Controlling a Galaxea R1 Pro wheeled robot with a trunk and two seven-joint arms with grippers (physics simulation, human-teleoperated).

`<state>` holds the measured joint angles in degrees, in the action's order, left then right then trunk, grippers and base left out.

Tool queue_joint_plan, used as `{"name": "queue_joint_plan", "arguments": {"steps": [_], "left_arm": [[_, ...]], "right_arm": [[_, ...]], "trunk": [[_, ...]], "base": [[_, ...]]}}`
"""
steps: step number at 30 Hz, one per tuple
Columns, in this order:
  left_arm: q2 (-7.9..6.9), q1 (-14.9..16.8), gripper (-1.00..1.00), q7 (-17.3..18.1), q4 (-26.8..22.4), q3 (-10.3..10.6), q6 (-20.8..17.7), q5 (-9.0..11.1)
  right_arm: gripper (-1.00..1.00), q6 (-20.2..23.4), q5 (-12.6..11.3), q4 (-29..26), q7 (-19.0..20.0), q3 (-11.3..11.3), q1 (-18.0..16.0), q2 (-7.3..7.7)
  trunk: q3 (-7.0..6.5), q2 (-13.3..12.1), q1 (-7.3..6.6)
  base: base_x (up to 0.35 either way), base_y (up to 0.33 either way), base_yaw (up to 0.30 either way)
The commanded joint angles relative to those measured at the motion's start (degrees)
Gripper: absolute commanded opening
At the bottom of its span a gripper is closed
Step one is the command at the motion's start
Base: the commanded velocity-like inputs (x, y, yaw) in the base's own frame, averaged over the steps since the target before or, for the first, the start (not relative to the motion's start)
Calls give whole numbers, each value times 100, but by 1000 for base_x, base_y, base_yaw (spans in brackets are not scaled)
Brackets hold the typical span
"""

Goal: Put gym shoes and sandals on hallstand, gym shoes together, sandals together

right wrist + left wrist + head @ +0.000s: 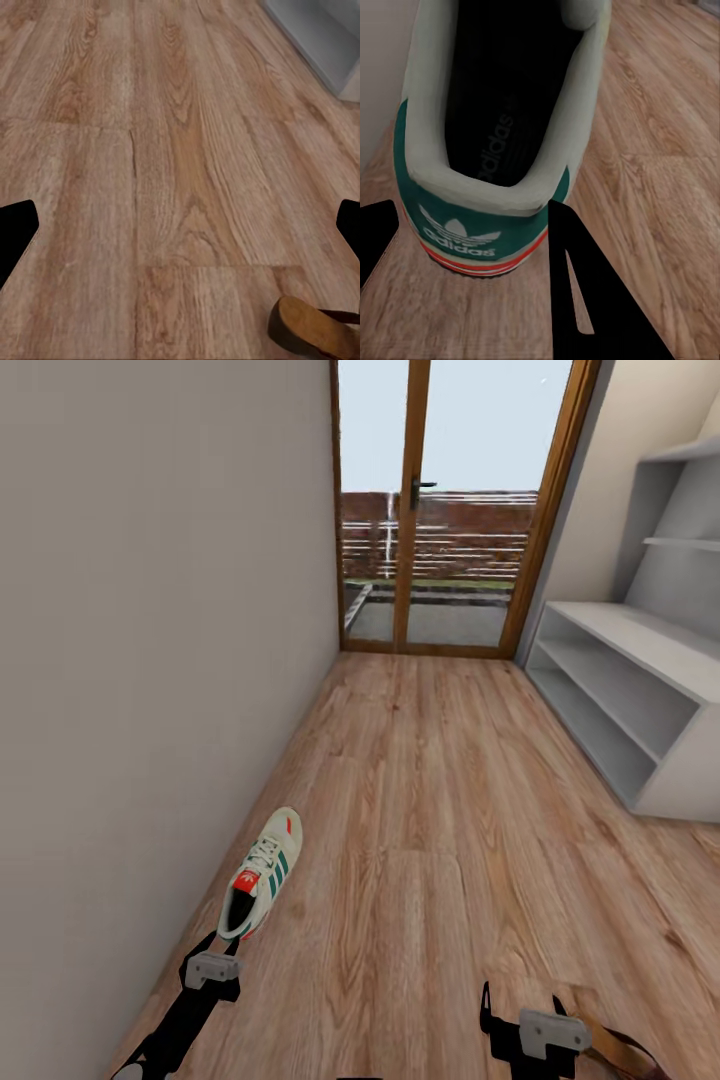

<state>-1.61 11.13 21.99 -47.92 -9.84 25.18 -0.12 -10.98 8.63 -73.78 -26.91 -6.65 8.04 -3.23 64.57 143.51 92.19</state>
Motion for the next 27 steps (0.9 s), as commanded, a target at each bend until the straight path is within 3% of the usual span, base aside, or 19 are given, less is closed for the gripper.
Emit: {"name": "queue_joint_plan", "arguments": {"steps": [1, 27], "left_arm": [[3, 3, -100, 39, 2, -18, 13, 4], [4, 3, -100, 37, 2, -10, 14, -5]], "right_arm": [[100, 9, 43, 1, -35, -3, -1, -5], [100, 9, 52, 18, -46, -9, -2, -28]], "trunk": [[4, 1, 3], [4, 1, 3]], "base": [[325, 19, 0], [325, -14, 0]]}}
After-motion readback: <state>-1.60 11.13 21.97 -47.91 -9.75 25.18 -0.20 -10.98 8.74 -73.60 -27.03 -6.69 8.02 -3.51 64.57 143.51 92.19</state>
